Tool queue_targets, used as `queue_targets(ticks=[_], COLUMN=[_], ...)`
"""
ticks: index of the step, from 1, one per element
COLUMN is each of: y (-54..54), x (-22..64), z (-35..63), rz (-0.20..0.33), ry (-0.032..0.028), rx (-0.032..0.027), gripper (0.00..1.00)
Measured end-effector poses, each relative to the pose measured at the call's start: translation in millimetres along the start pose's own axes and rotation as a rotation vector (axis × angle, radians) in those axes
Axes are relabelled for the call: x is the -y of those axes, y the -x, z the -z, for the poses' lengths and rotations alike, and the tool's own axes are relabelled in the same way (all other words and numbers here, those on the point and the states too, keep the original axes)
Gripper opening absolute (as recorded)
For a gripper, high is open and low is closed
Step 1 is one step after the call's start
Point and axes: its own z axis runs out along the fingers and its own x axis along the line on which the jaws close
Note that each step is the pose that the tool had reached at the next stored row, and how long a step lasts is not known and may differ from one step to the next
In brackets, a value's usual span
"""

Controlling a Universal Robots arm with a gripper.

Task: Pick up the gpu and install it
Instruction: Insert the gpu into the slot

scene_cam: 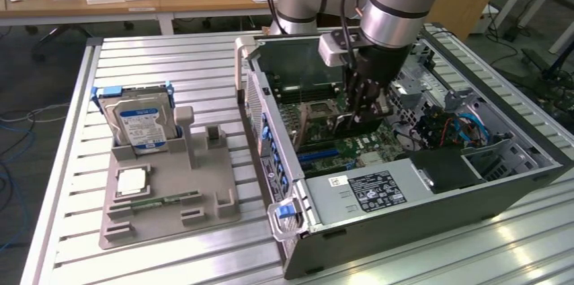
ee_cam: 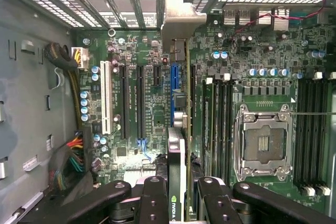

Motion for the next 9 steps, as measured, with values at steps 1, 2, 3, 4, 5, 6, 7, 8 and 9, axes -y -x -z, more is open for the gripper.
queue_targets(ticks=[1,2,3,4,5,6,7,8,9], y=[0.0,0.0,0.0,0.0,0.0,0.0,-0.1,-0.1,-0.2], x=[-0.1,-0.1,-0.1,-0.2,-0.2,-0.2,-0.2,-0.2,-0.2], z=[-0.4,-0.4,-0.4,-0.4,-0.4,-0.9,-2.0,-3.1,-4.1], rz=[0.0,0.0,0.0,0.0,0.0,0.0,0.0,0.0,0.0], ry=[0.0,0.0001,0.0001,0.0001,0.0,-0.0001,-0.0002,0.0,0.0], rx=[-0.0001,-0.0002,-0.0002,-0.0003,-0.0002,0.0001,0.0004,0.0001,-0.0001], gripper=[0.27,0.27,0.27,0.27,0.27,0.27,0.27,0.27,0.27])
